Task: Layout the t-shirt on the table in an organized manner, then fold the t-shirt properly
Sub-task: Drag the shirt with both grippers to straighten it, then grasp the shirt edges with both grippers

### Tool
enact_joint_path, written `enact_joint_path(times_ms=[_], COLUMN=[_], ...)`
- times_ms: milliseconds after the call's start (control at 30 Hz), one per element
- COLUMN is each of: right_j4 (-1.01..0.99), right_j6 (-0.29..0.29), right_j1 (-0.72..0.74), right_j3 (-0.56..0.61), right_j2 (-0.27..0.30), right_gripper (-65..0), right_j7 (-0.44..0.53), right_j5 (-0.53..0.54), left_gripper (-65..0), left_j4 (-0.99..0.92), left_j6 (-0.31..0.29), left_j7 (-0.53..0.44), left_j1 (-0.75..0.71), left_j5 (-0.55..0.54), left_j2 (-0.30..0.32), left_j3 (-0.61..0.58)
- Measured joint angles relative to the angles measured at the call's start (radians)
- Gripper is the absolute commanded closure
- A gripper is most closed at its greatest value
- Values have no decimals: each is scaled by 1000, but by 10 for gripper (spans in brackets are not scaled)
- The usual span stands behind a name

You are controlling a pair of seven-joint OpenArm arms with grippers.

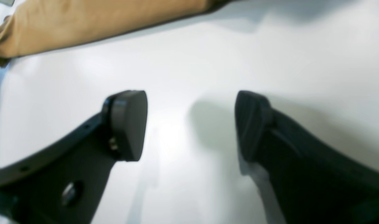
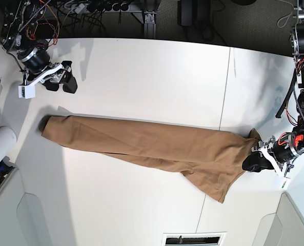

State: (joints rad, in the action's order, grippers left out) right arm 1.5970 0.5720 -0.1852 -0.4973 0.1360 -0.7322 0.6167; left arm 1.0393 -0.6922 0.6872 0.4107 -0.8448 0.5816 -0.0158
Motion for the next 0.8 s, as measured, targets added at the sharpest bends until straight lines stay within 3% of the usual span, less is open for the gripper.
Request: enact_joint_path(times_ms=[233, 367, 467, 700, 733, 800], right_j4=[-1, -72, -171, -322, -327, -330], right_j6=[-13, -29, -32, -18, -18, -27], right_j1=[68, 112, 168, 277, 283, 296], right_j3=[8, 57, 95, 138, 138, 140], right_j2=[0, 2, 1, 3, 3, 3], right_gripper=[-439, -439, -439, -432, -395, -213], right_j7=[37, 84, 144, 183, 182, 162], right_j5=[-115, -184, -183, -161, -161, -168], left_gripper=[-237, -237, -237, -237, -237, -237], left_j4=[0, 3, 51, 269, 269, 264], left_j6=[0, 0, 2, 2, 0, 3], left_j7=[20, 126, 162, 134, 111, 72], left_j1=[2, 2, -28, -179, -185, -186], left_j5=[-6, -97, -158, -143, -113, -27], left_j2=[0, 0, 1, -35, -54, -97], left_j3=[0, 0, -1, -2, -2, -2])
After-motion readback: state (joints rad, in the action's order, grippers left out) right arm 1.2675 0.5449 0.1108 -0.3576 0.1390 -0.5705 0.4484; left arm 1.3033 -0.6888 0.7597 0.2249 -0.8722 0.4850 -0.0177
